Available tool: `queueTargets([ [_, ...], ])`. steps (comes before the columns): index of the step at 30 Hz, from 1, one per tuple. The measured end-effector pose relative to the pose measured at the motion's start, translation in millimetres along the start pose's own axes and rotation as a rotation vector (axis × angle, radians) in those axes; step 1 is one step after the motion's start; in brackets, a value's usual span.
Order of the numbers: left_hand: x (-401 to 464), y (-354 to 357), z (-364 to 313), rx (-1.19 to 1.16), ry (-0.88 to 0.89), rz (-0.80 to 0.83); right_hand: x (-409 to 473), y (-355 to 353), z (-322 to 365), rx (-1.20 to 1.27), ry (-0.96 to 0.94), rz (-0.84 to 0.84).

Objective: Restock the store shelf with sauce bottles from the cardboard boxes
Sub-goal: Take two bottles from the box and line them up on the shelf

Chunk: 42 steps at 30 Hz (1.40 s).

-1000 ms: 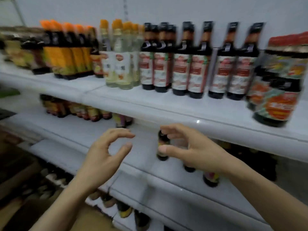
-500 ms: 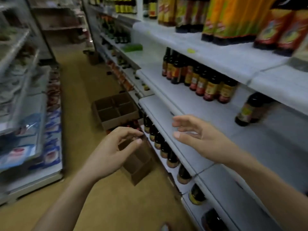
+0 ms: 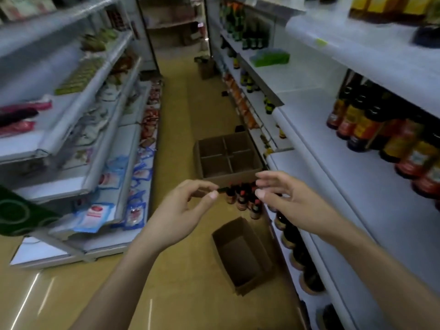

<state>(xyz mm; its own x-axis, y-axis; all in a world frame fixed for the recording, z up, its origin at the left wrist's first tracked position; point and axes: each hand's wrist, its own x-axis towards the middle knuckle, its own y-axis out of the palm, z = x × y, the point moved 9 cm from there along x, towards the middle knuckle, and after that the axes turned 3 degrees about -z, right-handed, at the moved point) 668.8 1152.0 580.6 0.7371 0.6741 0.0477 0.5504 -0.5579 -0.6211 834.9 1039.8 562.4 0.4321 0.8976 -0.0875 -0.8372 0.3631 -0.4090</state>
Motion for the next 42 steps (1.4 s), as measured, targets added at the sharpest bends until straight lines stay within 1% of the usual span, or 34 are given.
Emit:
queueTargets([
  [5,55.4,-20.7,35.0,0.008,-0.028,-0.019,82.2,10.7,5.9,-0.026,-0.021,0.062],
  [8,86.8,-30.1,63.3,0.007,-0.048,0.007,126.1,14.8,1.9,-0.016,0.004,0.051],
  [11,128.9,-40.1,90.9,0.002,-0.026,0.036,167.7,23.3,-5.8,-0.025,0.037,0.022],
  [15,199.9,-58.3,123.0,0.016,0.047,0.075,228.8,36.7,-11.0,-0.054,0.090,-0.046],
  [21,303.6,-74.8,169.9,0.034,0.107,0.242,289.3,49.6,-16.4,0.000,0.213,-0.231],
  [25,361.4,-57.1,184.0,0.034,0.141,0.346,304.8,44.7,-30.6,0.010,0.308,-0.306],
  [31,430.2,-14.5,222.6,0.026,0.108,0.472,355.7,30.8,-73.4,0.017,0.393,-0.374],
  [36,488.3,16.8,269.2,0.060,0.021,0.521,426.6,33.4,-138.9,0.092,0.450,-0.363],
  [39,523.6,55.5,290.5,0.094,-0.023,0.591,454.7,25.1,-186.1,0.135,0.540,-0.419],
  [42,555.9,107.6,302.6,0.106,-0.003,0.617,468.7,12.7,-236.1,0.155,0.623,-0.501],
])
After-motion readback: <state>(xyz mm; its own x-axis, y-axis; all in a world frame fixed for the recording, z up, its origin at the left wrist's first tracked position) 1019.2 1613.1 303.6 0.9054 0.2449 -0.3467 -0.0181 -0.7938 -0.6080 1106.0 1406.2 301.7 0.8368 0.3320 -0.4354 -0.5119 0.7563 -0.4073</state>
